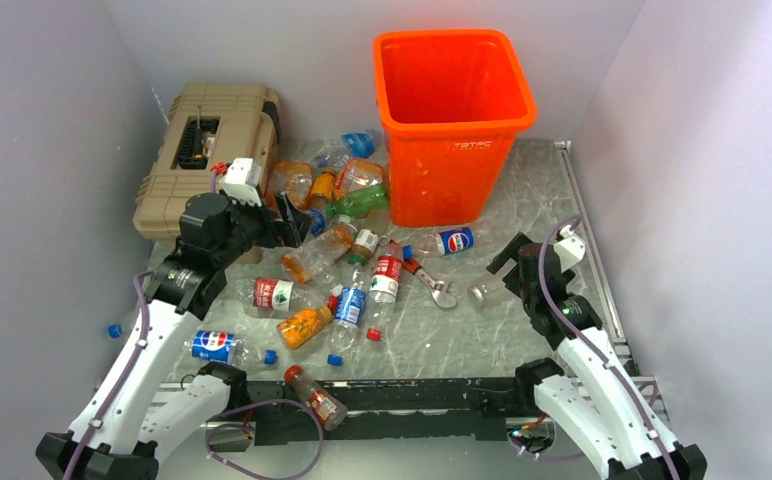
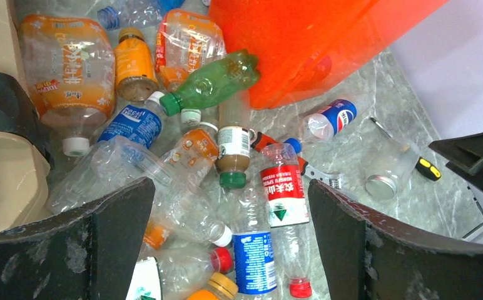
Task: Put the plastic bottles in the bin
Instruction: Pick up the plastic bottle at the center of the board.
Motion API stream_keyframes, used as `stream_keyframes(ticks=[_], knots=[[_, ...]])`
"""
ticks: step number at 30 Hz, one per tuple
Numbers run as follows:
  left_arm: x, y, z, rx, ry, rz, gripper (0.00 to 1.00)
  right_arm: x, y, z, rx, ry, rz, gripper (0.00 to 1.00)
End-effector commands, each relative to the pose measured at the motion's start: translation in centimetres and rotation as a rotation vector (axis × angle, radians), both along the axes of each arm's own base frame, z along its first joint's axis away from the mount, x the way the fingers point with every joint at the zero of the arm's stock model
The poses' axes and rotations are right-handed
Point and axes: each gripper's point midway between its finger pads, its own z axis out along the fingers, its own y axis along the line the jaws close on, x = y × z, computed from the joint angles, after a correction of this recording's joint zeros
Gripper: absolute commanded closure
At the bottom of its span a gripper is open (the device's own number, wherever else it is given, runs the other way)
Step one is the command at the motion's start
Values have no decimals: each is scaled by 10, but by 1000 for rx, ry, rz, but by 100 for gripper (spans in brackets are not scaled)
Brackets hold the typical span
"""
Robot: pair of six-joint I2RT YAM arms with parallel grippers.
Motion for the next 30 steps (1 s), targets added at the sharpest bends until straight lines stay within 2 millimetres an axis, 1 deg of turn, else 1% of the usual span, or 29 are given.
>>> stream_keyframes(ticks=[1, 3, 11, 18, 25, 28, 30], knots=[[-3, 1, 20, -11, -71, 4, 1, -10, 0, -23, 75, 84, -48, 0], [-3, 2, 21, -14, -71, 11, 1, -10, 0, -31, 109, 96, -68, 0], [-5, 2, 23, -25, -78, 14, 1, 0, 2, -52, 183, 95, -118, 0], [-1, 10, 19, -16, -57, 71, 1, 10, -5, -75, 199, 119, -192, 0], [-1, 7, 17, -18, -58, 53, 1, 17, -12, -95, 224, 145, -238, 1], [-1, 5, 18, -17, -63, 43, 1, 20, -13, -101, 242, 148, -242, 3], [-2, 4, 17, -18, -65, 34, 1, 22, -13, -105, 249, 158, -236, 6]])
